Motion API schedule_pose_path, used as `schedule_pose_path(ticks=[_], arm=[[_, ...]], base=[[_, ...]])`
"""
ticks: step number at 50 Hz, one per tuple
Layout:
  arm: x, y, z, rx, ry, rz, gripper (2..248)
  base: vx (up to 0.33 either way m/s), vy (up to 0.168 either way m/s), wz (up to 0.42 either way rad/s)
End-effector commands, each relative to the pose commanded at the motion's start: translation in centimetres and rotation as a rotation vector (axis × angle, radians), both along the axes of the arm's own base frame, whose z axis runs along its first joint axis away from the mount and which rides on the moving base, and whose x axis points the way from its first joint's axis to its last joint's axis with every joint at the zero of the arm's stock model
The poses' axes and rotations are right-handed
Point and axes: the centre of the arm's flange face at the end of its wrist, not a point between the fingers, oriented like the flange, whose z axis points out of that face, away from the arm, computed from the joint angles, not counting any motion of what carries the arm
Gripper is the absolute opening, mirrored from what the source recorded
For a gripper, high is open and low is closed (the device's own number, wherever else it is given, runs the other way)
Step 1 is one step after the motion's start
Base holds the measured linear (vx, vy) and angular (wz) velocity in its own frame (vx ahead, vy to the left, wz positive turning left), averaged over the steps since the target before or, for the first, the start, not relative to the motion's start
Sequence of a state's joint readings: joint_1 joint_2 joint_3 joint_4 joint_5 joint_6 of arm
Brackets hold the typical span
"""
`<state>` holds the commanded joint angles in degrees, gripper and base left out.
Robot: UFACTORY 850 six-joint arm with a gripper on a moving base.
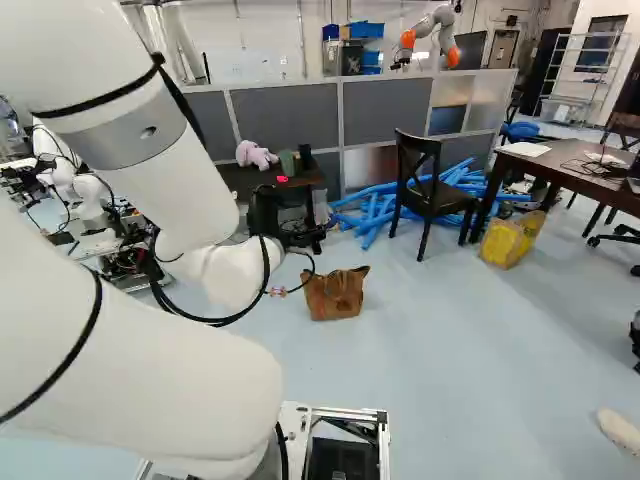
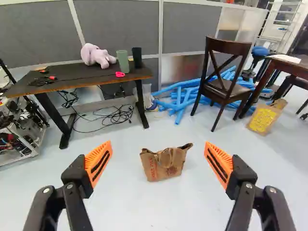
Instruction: Pick up the bag on the ground and place it on the table
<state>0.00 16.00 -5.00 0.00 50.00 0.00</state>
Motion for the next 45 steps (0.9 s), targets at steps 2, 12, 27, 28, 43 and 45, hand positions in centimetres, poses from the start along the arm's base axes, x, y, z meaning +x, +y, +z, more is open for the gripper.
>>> schedule_pose_path(ticks=[2, 12, 27, 28, 43, 45], arm=[[0.0, 0.0, 0.0, 0.0, 0.0, 0.0, 247], [0.0, 0.0, 0.0, 0.0, 0.0, 0.0, 247], [0.0, 0.0, 0.0, 0.0, 0.0, 0.0, 247], [0.0, 0.0, 0.0, 0.0, 0.0, 0.0, 247], [0.0, 0.0, 0.0, 0.0, 0.0, 0.0, 247], [0.0, 0.0, 0.0, 0.0, 0.0, 0.0, 247]], base=[[0.159, -0.08, 0.149], [0.147, -0.074, 0.155], [0.147, -0.073, 0.151], [0.142, -0.074, 0.135], [0.149, -0.075, 0.155], [0.145, -0.077, 0.141]])
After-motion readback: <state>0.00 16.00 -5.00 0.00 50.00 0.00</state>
